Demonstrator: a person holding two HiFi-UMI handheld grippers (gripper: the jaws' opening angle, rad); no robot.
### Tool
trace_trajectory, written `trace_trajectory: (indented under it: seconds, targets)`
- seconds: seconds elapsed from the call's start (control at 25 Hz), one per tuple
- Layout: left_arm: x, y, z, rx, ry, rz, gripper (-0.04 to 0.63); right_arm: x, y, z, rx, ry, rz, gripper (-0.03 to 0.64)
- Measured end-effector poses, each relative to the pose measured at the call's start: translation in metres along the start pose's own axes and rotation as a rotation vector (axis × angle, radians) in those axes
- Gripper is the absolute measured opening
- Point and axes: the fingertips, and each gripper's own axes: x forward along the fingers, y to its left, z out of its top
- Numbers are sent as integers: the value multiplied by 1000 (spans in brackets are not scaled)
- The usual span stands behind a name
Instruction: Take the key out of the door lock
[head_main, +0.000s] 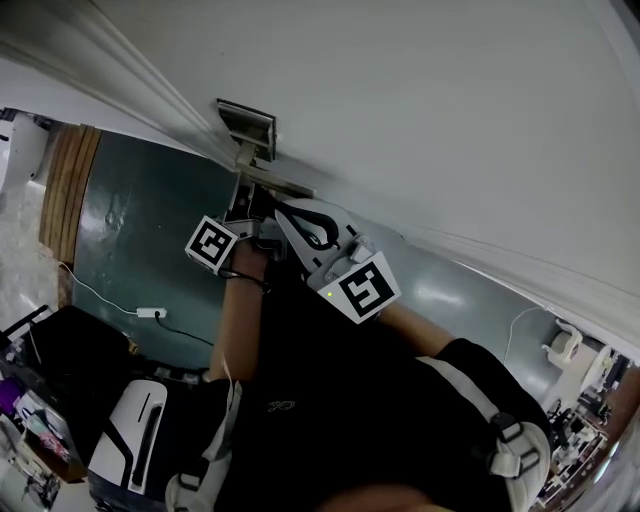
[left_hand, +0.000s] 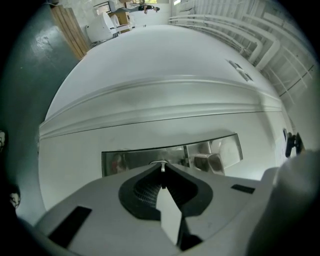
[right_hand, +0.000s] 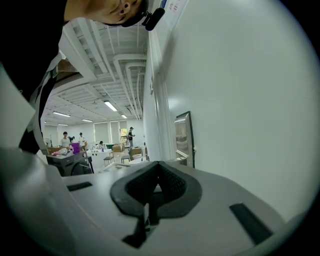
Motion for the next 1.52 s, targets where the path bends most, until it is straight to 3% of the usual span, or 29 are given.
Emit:
trace_trajectory:
  seconds: [0.4,0.76,1.08,1.52]
  targets:
    - [-3,1,0,10,31,-2,37,1,1,2,-3,-11,0,9]
    - [-5,2,0,-18,11,-3,37,0,0,2,1,-11,1,9]
    - [-5,0,0,23,17,-27,37,2,-2,2,5,-13,3,9]
    - [-13,0,-3,6,16,-10,37,4,3,2,6,-14,14,9]
